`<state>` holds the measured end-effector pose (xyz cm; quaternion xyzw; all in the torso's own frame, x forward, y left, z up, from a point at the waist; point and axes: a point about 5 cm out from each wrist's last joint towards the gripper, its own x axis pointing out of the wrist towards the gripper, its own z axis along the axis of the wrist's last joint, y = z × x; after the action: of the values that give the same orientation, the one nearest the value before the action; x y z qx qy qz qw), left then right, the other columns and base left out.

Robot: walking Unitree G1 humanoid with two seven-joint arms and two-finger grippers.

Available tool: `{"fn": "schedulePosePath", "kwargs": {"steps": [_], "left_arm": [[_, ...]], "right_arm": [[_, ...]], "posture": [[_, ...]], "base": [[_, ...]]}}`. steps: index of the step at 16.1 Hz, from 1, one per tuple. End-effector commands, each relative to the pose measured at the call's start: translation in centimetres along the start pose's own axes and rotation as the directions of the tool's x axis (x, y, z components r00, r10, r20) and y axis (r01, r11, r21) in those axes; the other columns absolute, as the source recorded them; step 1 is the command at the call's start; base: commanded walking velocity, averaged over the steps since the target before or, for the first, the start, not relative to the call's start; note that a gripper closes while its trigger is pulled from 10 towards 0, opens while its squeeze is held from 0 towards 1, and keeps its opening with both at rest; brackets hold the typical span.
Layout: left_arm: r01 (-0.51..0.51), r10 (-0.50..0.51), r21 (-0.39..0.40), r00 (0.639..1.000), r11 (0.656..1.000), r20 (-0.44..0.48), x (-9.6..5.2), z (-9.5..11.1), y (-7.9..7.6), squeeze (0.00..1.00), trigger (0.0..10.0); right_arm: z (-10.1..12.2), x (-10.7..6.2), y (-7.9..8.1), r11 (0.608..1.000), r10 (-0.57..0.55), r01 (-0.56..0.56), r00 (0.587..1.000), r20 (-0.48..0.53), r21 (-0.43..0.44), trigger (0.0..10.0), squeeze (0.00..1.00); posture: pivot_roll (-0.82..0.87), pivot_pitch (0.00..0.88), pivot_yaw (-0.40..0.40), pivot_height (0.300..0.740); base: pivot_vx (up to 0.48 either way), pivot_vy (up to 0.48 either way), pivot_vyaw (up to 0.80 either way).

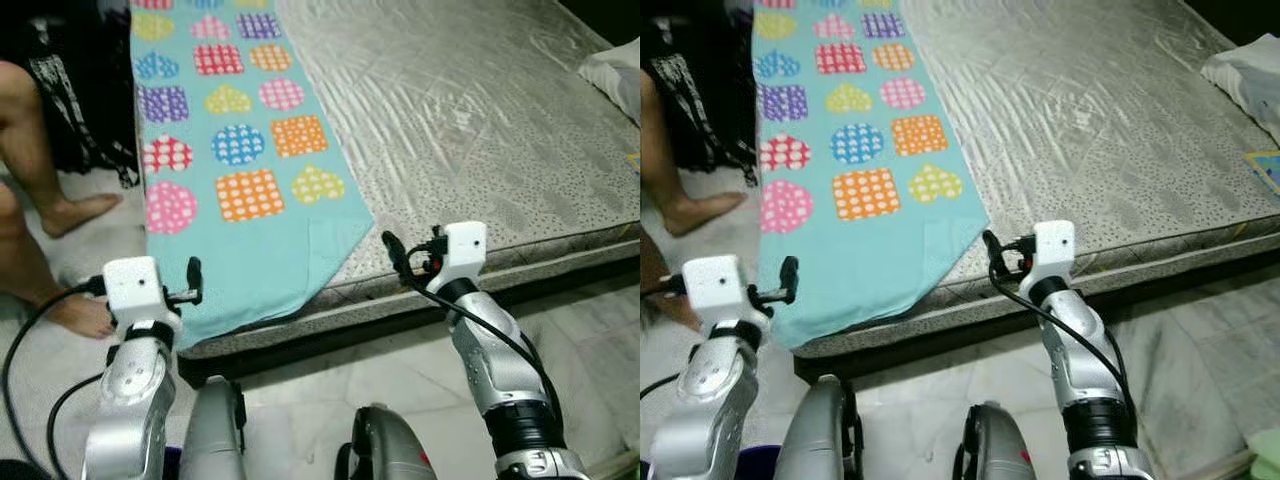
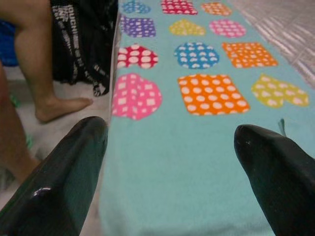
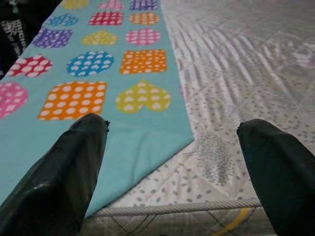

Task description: Clean up the room

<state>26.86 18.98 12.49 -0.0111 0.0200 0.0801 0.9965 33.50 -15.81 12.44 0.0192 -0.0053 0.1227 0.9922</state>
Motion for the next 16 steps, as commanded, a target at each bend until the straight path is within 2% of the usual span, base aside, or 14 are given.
{"fn": "schedulePosePath", "kwargs": {"steps": [1,7,12,16], "left_arm": [[0.009,-0.009,-0.007,1.0,1.0,-0.011,0.3,-0.4,0.1,0.0,10.0],[0.02,-0.02,-0.017,1.0,1.0,-0.009,0.9,-0.9,0.0,0.0,10.0],[0.03,-0.03,-0.006,0.999,1.0,-0.01,1.2,-0.9,0.4,0.0,10.0],[0.038,-0.038,-0.01,0.999,0.999,0.0,1.2,-0.6,0.0,0.0,10.0]], "right_arm": [[0.2,-0.3,-0.5,1.0,-0.022,0.022,1.0,0.013,0.001,10.0,0.0],[1.0,-0.1,-0.4,0.999,-0.034,0.034,0.999,0.037,-0.012,10.0,0.0],[0.5,-0.4,0.2,1.0,-0.027,0.027,0.999,0.032,0.009,10.0,0.0],[0.3,-0.4,0.5,1.0,-0.021,0.02,0.999,0.027,0.023,10.0,0.0]], "posture": [[-0.03,0.174,-0.055,0.649],[-0.05,0.166,-0.044,0.649],[-0.04,0.172,-0.029,0.649],[-0.01,0.17,-0.03,0.628]], "base": [[0.0,0.0,0.0],[0.0,0.0,0.0],[0.0,0.0,0.0],[0.0,0.0,0.0]]}}
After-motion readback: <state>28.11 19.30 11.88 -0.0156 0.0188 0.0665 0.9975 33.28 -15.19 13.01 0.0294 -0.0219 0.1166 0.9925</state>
